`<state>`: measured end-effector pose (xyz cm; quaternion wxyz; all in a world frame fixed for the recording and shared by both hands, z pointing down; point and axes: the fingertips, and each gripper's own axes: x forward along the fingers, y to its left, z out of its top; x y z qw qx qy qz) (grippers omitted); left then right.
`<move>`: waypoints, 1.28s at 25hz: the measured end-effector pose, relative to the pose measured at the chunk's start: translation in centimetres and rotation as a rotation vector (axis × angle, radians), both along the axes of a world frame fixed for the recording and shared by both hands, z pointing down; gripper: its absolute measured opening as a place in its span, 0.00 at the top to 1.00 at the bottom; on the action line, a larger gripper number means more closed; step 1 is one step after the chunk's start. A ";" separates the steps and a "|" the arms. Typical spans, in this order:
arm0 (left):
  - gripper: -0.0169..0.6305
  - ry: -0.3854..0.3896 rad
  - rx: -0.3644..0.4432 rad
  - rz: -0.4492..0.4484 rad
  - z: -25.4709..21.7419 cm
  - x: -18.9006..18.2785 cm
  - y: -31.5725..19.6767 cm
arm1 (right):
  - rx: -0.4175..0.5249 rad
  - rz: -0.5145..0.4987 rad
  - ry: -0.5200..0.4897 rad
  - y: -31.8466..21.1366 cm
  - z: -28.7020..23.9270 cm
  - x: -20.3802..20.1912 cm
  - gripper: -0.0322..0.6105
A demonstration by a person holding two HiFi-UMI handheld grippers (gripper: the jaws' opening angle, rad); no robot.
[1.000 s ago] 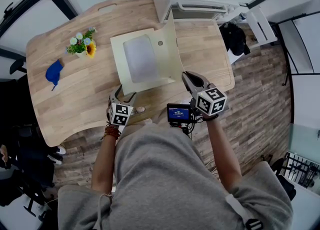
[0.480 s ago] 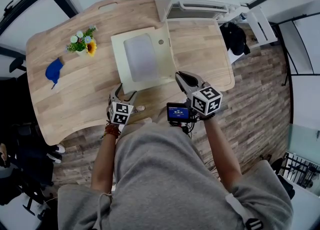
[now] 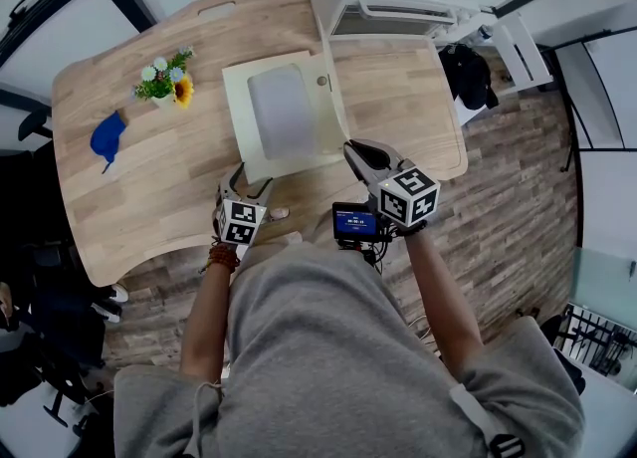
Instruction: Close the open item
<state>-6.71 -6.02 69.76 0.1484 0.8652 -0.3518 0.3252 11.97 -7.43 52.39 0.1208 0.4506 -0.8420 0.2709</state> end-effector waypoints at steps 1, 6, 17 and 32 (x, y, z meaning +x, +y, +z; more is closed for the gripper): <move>0.49 0.000 0.001 0.000 0.0 0.0 0.0 | 0.001 -0.006 0.002 0.0 0.0 -0.2 0.91; 0.49 0.005 0.006 -0.006 0.1 0.0 0.0 | 0.000 -0.035 0.010 -0.1 0.1 -1.3 0.91; 0.49 0.013 0.012 -0.007 0.1 -0.1 0.1 | -0.014 -0.121 0.011 0.1 0.5 -4.4 0.91; 0.48 0.028 0.013 -0.005 0.0 0.0 0.1 | -0.041 -0.208 0.054 -0.2 1.0 -7.2 0.92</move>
